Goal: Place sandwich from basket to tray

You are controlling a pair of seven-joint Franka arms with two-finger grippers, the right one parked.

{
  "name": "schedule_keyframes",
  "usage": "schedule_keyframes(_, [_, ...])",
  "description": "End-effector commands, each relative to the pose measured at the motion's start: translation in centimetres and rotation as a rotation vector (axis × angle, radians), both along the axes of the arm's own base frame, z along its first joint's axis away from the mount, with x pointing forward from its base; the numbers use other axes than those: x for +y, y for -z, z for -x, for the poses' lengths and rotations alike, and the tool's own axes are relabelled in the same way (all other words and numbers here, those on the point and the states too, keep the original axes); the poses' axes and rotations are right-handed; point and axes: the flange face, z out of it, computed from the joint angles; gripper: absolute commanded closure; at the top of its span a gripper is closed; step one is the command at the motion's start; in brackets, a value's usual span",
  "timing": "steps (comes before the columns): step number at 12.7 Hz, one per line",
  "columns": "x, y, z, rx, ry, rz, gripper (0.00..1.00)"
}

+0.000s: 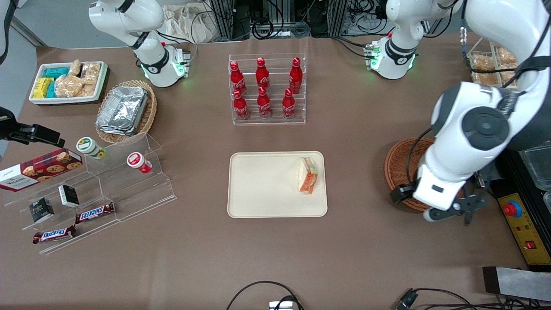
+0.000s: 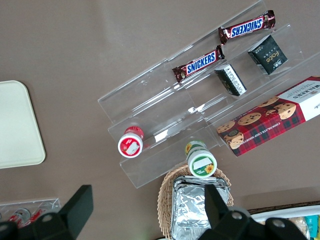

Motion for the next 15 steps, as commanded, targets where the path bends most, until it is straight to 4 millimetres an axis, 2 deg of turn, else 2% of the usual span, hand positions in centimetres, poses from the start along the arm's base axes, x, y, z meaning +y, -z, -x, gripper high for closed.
schedule_keyframes(1, [2.2,-1.8,0.5,0.019,0.048,0.020,0.00])
schedule_keyframes(3, [4.8,-1.9,0.2,0.039,0.068,0.014,0.00])
schedule_keyframes(5, [7.1,-3.7,0.5,0.030,0.131,0.058,0.00])
schedule_keyframes(6, [8.4,-3.9,0.6,0.041,0.153,0.063,0.00])
schedule_keyframes(7, [10.4,-4.5,0.8,0.042,0.157,0.046,0.00])
schedule_keyframes(10, [13.2,-6.9,2.1,0.020,0.197,0.076,0.00])
schedule_keyframes(15, [15.2,-9.9,5.4,0.042,0.265,0.045,0.00])
